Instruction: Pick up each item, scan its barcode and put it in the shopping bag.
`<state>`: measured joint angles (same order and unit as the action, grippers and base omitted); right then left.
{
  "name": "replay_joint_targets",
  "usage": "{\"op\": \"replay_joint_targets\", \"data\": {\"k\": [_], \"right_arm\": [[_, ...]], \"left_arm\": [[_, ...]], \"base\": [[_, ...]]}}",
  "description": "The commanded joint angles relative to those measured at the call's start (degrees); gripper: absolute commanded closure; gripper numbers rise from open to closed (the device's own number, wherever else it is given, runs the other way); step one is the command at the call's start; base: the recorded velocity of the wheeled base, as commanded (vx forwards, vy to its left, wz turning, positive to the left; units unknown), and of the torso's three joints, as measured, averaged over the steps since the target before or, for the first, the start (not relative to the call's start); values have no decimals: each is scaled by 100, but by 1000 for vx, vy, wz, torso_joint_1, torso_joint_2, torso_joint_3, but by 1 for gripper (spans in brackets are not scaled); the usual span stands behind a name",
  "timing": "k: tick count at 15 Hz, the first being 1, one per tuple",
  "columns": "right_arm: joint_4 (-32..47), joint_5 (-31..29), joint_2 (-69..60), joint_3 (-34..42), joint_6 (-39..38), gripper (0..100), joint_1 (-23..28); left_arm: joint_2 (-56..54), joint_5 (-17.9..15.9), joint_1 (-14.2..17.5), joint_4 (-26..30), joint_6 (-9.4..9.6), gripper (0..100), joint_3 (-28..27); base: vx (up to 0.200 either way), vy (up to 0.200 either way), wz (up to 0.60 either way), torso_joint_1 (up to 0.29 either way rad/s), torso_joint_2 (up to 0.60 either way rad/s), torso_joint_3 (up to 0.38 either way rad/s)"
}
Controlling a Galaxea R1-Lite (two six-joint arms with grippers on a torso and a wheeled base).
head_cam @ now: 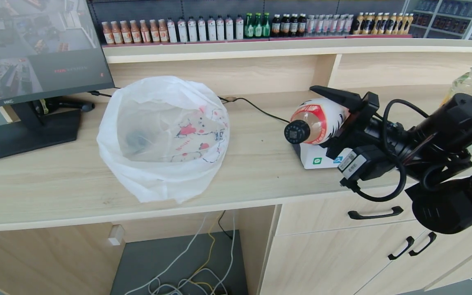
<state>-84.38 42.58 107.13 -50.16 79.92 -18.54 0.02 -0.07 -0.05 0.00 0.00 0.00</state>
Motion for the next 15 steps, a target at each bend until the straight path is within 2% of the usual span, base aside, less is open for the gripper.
{"op": "replay_joint_targets", "data": {"k": [1,15], "right_arm": [[-69,5,238,-2,6,100,26],[-210,5,537,-28,15,100,52]], "left_arm": [[-2,7,-4,0,0,0,0],[-2,-1,-4,0,0,0,0]], "base": [[0,0,0,0,0,0],[0,0,0,0,0,0]]}}
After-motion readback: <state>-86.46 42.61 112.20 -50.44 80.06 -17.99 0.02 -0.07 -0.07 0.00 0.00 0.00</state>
